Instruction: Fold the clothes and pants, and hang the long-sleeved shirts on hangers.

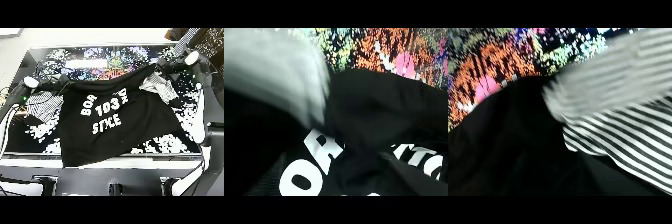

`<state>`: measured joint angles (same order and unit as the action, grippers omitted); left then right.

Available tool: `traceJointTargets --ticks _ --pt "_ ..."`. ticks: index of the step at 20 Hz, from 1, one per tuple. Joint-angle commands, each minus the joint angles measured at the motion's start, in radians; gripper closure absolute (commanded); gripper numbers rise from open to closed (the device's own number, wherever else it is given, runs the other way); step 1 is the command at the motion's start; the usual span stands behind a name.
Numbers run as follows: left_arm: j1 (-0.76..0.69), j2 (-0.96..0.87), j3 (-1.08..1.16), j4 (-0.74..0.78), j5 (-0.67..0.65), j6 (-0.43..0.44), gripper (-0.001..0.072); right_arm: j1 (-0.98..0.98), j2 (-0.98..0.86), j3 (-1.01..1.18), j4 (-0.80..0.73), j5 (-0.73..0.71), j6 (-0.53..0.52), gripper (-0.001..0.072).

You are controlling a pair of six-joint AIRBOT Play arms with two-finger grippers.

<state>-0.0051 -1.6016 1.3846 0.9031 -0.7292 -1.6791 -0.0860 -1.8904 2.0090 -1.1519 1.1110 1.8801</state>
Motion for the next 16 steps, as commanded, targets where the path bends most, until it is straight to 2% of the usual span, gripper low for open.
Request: traceJointTargets --ticks 1,3,4,7,9,11,13,16 --pt "0.058 0.035 0.029 -0.016 -0.096 0.003 0.0020 -0.081 0.065 0.000 -0.090 0.157 -0.087 0.0149" --pt "0.121 0.117 0.016 0.040 -0.206 0.003 0.0020 -0.179 0.131 -0.001 -0.201 0.309 -0.217 0.0146" --pt "0.152 0.172 -0.014 0.102 -0.257 0.003 0.0020 -0.233 0.155 -0.011 -0.244 0.366 -0.249 0.0146" --pt "0.229 0.379 -0.244 0.195 -0.307 0.004 0.0020 -0.422 0.221 -0.149 -0.138 0.424 -0.293 0.0145" --pt "0.264 0.530 -0.453 0.194 -0.303 0.003 0.0020 -0.509 0.237 -0.280 -0.053 0.437 -0.331 0.0144" --pt "0.269 0.660 -0.623 0.194 -0.301 0.004 0.0021 -0.541 0.238 -0.396 -0.043 0.432 -0.362 0.0143" --pt "0.269 0.738 -0.725 0.195 -0.300 0.004 0.0024 -0.537 0.236 -0.492 -0.044 0.388 -0.410 0.0071" --pt "0.269 0.769 -0.787 0.198 -0.304 0.003 0.0025 -0.539 0.214 -0.590 -0.039 0.330 -0.456 0.0065"
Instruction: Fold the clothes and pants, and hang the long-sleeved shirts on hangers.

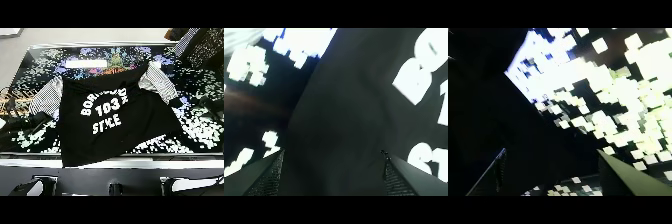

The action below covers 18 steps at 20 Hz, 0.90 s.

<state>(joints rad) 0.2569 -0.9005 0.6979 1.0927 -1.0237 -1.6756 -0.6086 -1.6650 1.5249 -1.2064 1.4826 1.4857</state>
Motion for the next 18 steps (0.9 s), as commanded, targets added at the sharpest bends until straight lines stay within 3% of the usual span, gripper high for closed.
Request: traceJointTargets --ticks 1,7,11,12,13,14,15,18 --pt "0.007 0.066 -0.102 0.008 -0.009 0.000 0.0026 -0.016 -0.022 -0.126 0.017 -0.062 -0.062 0.0069" --pt "0.007 0.067 -0.102 0.007 -0.013 -0.003 0.0033 -0.013 -0.100 -0.158 0.169 -0.087 -0.129 0.0069" --pt "0.008 0.068 -0.102 0.008 -0.074 -0.057 0.0019 0.068 -0.121 -0.183 0.174 -0.073 -0.131 0.0072" --pt "0.008 0.068 -0.102 0.013 -0.098 -0.056 -0.0013 0.096 -0.121 -0.190 0.174 -0.065 -0.128 0.0120" --pt "0.009 0.068 -0.102 0.034 -0.124 -0.056 -0.0013 0.118 -0.121 -0.192 0.171 -0.059 -0.128 0.0220" --pt "0.014 0.069 -0.103 0.060 -0.147 -0.056 -0.0013 0.137 -0.119 -0.192 0.166 -0.053 -0.128 0.0481" --pt "0.024 0.070 -0.103 0.087 -0.172 -0.051 -0.0013 0.148 -0.113 -0.192 0.166 -0.045 -0.129 0.0669" --pt "0.073 0.100 -0.158 0.105 -0.220 0.031 -0.0013 0.150 -0.053 -0.193 0.157 -0.026 -0.120 0.0683"
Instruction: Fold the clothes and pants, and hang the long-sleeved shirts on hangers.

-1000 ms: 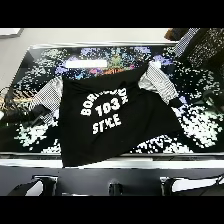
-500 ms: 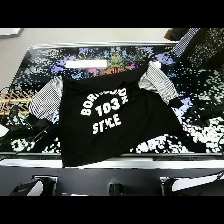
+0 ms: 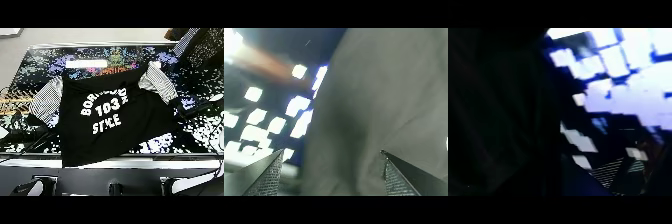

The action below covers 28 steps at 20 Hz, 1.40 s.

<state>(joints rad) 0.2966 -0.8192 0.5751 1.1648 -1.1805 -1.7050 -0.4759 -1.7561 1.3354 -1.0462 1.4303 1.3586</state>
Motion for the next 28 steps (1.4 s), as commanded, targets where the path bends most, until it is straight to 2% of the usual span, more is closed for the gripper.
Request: traceJointTargets --ticks 1,3,6,8,11,16,17,19,21,24,26,28 --pt "0.050 0.028 -0.075 0.025 -0.075 0.091 -0.0013 0.017 0.065 -0.010 -0.016 0.026 0.014 0.0683" --pt "0.061 0.029 -0.159 -0.046 -0.087 0.164 -0.0013 0.018 0.122 -0.055 -0.016 0.004 0.014 0.0683" --pt "0.039 0.026 -0.241 -0.174 -0.049 0.214 -0.0013 0.018 0.172 -0.130 -0.002 0.002 0.014 0.0683" --pt "0.010 0.022 -0.240 -0.229 -0.002 0.191 -0.0013 0.018 0.196 -0.164 0.008 0.006 0.014 0.0683" --pt "-0.042 0.014 -0.254 -0.179 0.017 0.123 -0.0013 0.018 0.229 -0.195 0.010 -0.007 0.014 0.0683" --pt "-0.135 -0.071 -0.258 -0.180 0.076 0.122 -0.0011 0.018 0.277 -0.262 0.046 -0.011 0.014 0.0683" --pt "-0.151 -0.088 -0.257 -0.182 0.089 0.107 0.0113 0.018 0.287 -0.283 0.058 -0.011 0.014 0.0683" --pt "-0.169 -0.100 -0.254 -0.222 0.117 0.107 0.0696 0.027 0.312 -0.321 0.095 -0.019 0.014 0.0683" --pt "-0.167 -0.096 -0.212 -0.289 0.152 0.121 0.0687 0.064 0.346 -0.337 0.187 -0.045 0.002 0.0684" --pt "-0.167 -0.097 0.024 -0.306 0.172 0.138 0.0689 0.150 0.389 -0.256 0.414 -0.172 -0.031 0.0685" --pt "-0.167 -0.100 0.260 -0.305 0.197 0.138 0.0689 0.198 0.399 -0.076 0.506 -0.240 -0.029 0.0685" --pt "-0.167 -0.100 0.510 -0.305 0.232 0.138 0.0689 0.219 0.412 0.163 0.521 -0.276 -0.005 0.0685"
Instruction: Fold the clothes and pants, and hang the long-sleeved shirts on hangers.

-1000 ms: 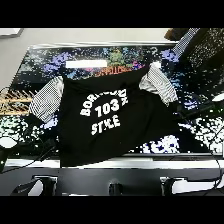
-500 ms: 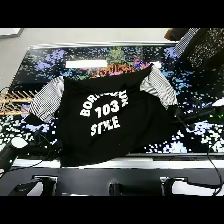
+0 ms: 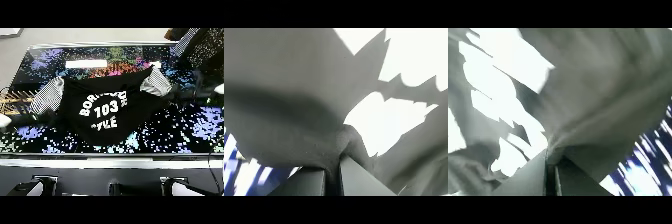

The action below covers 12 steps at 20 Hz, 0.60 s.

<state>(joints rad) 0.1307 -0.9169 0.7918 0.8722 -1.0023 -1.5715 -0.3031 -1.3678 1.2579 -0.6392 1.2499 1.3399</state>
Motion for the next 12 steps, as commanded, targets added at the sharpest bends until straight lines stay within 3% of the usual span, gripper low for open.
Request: traceJointTargets --ticks 1,3,6,10,12 --pt "-0.001 -0.002 0.411 -0.011 0.071 0.005 0.0689 0.047 0.039 0.357 0.112 -0.125 0.025 0.0685" --pt "-0.001 0.004 0.642 -0.008 0.118 0.005 0.0688 0.047 0.090 0.592 0.048 -0.206 0.049 0.0685" --pt "-0.001 0.027 0.895 -0.008 0.190 0.005 0.0687 0.047 0.203 0.849 -0.163 -0.310 0.090 0.0684" --pt "-0.001 0.122 1.030 0.067 0.218 0.004 0.0687 0.047 0.459 0.862 -0.394 -0.407 0.192 0.0684" --pt "-0.001 0.197 1.030 0.193 0.206 -0.058 0.0687 0.047 0.563 0.862 -0.544 -0.393 0.296 0.0684"
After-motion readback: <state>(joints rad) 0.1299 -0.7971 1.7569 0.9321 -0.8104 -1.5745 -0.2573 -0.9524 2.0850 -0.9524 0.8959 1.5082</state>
